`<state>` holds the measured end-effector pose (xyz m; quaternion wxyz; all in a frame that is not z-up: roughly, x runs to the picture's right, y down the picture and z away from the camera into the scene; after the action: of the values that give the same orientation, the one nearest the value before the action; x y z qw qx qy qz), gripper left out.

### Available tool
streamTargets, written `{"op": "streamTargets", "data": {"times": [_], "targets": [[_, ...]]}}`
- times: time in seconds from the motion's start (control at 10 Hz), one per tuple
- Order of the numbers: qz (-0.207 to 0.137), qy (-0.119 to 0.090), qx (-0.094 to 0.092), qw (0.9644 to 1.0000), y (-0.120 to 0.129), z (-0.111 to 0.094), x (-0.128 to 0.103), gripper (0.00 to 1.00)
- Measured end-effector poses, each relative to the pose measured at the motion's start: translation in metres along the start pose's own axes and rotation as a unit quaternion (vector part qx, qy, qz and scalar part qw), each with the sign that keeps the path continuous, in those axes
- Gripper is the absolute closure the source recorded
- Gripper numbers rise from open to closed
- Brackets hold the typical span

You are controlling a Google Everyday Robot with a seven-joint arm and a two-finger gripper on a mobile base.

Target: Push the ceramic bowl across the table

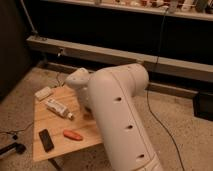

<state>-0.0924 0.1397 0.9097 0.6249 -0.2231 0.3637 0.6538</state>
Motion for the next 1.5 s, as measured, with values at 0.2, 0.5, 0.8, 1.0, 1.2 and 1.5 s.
{"op": "streamTargets", "data": {"times": [0.2, 0.5, 0.8, 1.0, 1.2, 1.5], "targets": [[0.008, -0.001, 0.000, 1.0000, -0.003, -0.002, -0.009, 0.35], [0.012, -0.001, 0.003, 0.9999, -0.001, -0.003, -0.021, 0.35], [0.017, -0.001, 0.003, 0.9998, 0.005, -0.004, -0.032, 0.35], [0.025, -0.001, 0.003, 0.9997, 0.006, -0.004, -0.039, 0.35], [0.037, 0.001, 0.004, 0.9993, 0.005, -0.001, -0.045, 0.35], [0.053, -0.001, 0.003, 0.9986, 0.001, 0.003, -0.058, 0.35]]}}
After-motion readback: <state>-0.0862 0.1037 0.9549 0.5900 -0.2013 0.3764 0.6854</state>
